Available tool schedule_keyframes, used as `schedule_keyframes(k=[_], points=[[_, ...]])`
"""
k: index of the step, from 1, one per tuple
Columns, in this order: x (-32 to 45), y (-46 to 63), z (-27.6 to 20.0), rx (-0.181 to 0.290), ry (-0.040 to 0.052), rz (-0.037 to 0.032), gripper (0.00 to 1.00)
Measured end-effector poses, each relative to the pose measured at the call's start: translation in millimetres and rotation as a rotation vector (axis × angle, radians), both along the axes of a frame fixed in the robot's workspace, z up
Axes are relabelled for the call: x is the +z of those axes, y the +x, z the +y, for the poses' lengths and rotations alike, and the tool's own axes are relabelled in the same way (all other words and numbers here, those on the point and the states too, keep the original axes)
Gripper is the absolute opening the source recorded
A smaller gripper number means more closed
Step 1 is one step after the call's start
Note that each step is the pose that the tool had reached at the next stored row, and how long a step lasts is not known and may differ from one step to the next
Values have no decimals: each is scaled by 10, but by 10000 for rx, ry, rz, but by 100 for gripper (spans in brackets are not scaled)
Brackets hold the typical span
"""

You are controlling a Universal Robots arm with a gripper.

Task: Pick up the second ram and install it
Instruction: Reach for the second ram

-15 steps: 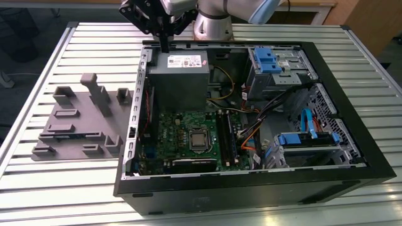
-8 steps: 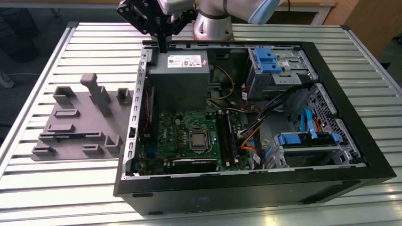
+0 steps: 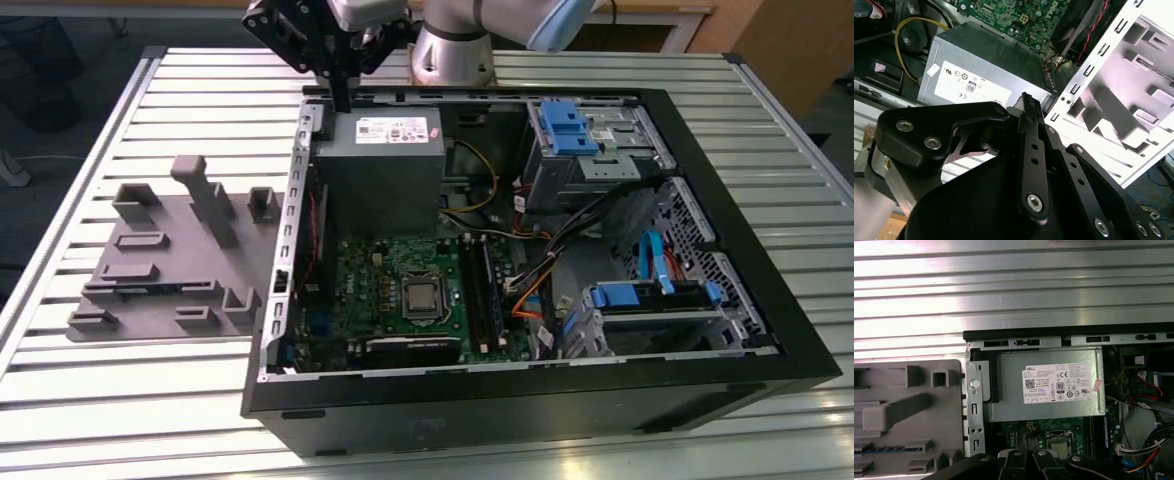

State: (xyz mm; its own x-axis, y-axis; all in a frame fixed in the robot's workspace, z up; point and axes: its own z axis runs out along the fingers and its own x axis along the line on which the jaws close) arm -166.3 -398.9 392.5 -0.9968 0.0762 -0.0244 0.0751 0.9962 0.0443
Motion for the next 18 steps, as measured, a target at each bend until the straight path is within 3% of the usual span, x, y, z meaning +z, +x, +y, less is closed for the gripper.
schedule_keyframes(k=[18], points=[[-5,-90,0,0,1,-1,11]])
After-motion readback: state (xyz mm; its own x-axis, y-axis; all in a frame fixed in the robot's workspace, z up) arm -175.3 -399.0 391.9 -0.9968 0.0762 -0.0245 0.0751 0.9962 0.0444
